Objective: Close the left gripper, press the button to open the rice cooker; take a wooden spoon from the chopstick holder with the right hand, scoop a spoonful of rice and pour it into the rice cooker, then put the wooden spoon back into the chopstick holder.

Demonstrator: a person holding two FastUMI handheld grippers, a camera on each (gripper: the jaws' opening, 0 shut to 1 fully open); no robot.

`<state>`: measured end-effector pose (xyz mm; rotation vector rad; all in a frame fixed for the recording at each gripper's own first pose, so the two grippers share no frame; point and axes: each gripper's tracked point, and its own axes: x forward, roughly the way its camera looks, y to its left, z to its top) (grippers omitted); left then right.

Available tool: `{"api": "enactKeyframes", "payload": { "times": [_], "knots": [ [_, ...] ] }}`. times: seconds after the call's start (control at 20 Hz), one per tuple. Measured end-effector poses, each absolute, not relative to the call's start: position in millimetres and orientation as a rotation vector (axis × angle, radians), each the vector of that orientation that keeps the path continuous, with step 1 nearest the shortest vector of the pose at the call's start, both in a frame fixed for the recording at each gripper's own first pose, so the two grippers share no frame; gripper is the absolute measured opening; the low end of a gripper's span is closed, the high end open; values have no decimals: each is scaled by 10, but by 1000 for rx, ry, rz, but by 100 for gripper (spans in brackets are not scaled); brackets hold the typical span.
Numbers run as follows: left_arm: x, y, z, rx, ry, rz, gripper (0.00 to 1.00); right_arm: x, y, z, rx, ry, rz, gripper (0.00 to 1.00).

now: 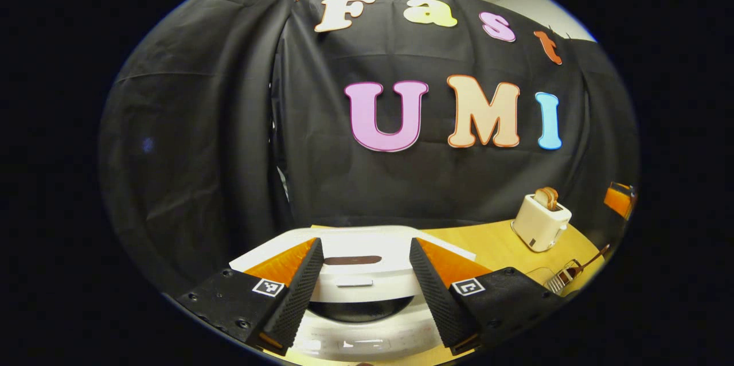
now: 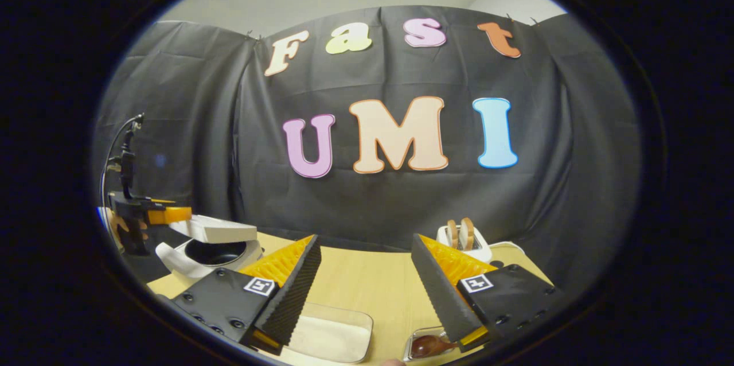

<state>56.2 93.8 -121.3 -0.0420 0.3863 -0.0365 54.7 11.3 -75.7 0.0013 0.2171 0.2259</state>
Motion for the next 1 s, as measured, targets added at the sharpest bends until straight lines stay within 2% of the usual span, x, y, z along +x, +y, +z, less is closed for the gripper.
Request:
{"api": "enactKeyframes", "payload": {
  "times": [0.65, 1.0],
  "knots": [
    [280, 892, -2028, -22, 586, -35, 90, 504, 181, -716, -17, 205, 231, 100],
    [301, 878, -2037, -32, 550, -42, 92, 483, 322, -733, -1, 208, 256, 100]
  ]
}}
